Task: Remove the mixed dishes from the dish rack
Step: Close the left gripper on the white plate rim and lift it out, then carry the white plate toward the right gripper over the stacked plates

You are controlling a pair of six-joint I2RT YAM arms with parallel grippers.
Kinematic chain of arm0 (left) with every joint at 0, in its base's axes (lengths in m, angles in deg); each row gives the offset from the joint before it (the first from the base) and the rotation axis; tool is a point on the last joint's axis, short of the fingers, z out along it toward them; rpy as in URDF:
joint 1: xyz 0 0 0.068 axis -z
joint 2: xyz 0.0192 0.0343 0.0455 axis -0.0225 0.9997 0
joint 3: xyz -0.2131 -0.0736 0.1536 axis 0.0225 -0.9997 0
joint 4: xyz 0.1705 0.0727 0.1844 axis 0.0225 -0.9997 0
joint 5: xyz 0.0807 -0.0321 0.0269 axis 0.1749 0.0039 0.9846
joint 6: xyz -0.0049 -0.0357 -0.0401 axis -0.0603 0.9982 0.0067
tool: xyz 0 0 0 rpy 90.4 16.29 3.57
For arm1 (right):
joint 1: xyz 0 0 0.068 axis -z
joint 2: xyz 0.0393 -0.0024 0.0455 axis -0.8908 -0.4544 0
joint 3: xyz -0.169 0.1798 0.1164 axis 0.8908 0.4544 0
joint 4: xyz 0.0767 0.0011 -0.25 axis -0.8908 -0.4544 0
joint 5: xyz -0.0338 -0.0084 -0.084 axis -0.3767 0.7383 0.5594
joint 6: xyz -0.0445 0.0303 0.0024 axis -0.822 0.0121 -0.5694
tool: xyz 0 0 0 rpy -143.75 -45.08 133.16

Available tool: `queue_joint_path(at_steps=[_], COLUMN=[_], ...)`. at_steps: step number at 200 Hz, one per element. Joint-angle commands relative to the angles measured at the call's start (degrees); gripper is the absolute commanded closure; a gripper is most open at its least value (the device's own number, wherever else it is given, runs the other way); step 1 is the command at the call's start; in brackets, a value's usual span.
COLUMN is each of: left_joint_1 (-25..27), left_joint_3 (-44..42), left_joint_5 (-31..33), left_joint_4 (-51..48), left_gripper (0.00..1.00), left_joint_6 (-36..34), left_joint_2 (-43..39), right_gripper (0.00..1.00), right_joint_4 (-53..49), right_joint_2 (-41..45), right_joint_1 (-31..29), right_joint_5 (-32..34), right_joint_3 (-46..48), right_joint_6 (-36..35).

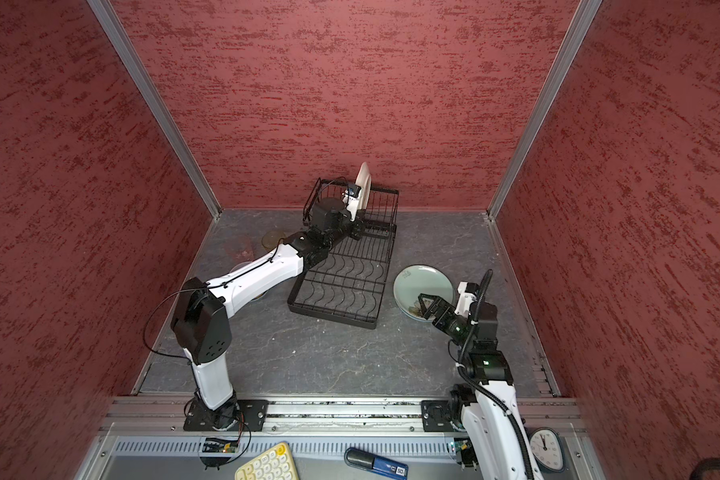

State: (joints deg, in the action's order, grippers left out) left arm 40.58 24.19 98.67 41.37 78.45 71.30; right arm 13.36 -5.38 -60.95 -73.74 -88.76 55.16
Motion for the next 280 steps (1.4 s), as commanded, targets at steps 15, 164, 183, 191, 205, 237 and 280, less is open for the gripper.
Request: queue_joint_path(at_steps=[15, 164, 183, 191, 205, 237, 280], left_joint_1=[1.09, 8.74, 10.82, 11.70, 13.25, 16.28, 19.90], left_joint_3=[-1.15, -12.07, -14.59, -15.52, -16.49, -18.44, -24.14], left_joint_5=[1.57, 3.40, 4.18, 4.50, 4.64, 5.47, 9.41], left_joint_4=[10.95, 28.81, 32.16, 32.82, 32.75, 33.11, 36.76], left_gripper=[1.00, 1.00, 1.00, 1.00, 1.00, 1.00, 1.00], left_joint_6=[-6.73, -22.70, -23.96, -24.38, -25.31, -26.39, -28.92], left_joint_2=[-3.58, -16.49, -19.17, -20.18, -21.66, -24.08, -27.13], right_gripper=[0.01, 0.01, 0.01, 0.01, 0.01, 0.01, 0.01], right_joint_4=[0.75, -0.90, -1.29, -2.30, -4.03, -4.59, -8.52], right_joint_2=[-0.42, -1.01, -0.03, -0.15, -1.08, -1.96, -2.37], right_joint_1=[-0.21, -0.26, -0.24, -0.21, -0.25, -0.21, -0.22], right_joint_5=[0.85, 3.25, 3.77, 4.39, 4.97, 3.51, 4.48], right_joint_3=[-0.64, -1.74, -1.88, -2.46, -3.85, -4.92, -8.42], right_joint_6=[0.37, 0.01, 0.19, 0.28, -0.26, -0.08, 0.23])
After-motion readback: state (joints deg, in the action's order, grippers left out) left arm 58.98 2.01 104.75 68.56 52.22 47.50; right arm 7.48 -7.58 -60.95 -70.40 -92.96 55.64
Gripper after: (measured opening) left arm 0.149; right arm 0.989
